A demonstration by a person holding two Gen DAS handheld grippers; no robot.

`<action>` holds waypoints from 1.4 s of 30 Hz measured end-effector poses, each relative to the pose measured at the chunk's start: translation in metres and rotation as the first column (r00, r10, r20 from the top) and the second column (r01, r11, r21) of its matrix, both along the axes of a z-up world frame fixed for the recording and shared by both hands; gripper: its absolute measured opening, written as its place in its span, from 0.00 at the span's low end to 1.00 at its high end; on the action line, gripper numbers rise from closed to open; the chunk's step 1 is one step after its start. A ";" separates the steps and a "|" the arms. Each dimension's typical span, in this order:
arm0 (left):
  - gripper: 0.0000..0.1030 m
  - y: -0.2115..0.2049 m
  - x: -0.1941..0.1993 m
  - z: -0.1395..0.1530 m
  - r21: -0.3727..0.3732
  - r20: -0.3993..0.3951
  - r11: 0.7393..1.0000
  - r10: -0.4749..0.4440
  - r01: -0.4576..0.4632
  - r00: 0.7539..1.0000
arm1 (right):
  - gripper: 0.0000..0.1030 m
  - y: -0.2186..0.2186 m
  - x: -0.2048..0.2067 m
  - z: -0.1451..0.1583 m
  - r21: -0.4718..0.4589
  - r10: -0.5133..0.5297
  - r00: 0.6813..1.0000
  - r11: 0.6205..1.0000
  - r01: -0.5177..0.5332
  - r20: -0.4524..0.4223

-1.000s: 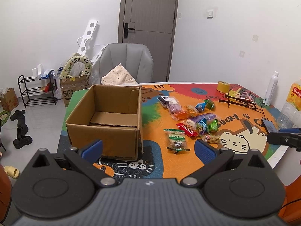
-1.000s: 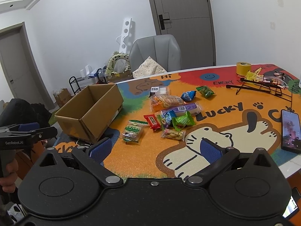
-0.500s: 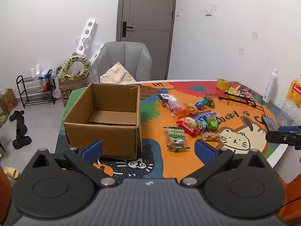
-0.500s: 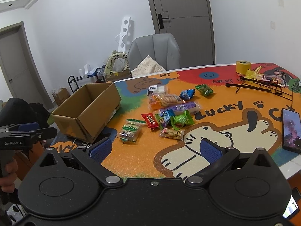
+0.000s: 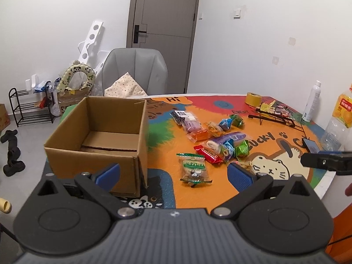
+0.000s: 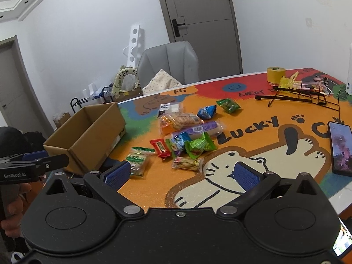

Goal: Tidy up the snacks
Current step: 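Reach the left gripper to the green-and-white cow-print biscuit pack and grasp it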

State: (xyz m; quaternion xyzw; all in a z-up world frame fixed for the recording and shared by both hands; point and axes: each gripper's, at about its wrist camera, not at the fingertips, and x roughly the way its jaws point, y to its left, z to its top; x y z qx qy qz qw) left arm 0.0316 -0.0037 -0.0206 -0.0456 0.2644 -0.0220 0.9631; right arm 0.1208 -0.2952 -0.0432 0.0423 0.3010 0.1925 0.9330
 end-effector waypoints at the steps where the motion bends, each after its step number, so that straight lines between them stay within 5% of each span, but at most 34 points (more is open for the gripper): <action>1: 1.00 0.000 0.002 -0.001 -0.007 0.004 1.000 0.001 -0.001 1.000 | 1.00 -0.001 0.002 -0.002 0.001 -0.003 1.000 1.000 0.003 0.003; 18: 0.98 -0.015 0.049 -0.033 -0.036 -0.014 0.999 -0.028 0.027 1.000 | 0.99 -0.004 0.035 -0.034 0.009 -0.004 1.000 1.000 0.004 0.002; 33: 0.80 -0.018 0.084 -0.064 -0.046 -0.081 0.999 -0.024 0.020 0.996 | 0.77 0.001 0.073 -0.069 0.076 0.054 0.993 0.996 -0.047 -0.102; 42: 0.77 -0.032 0.100 -0.075 -0.032 -0.098 0.999 -0.036 0.033 0.995 | 0.75 0.012 0.093 -0.084 0.073 0.069 0.988 0.996 -0.059 -0.141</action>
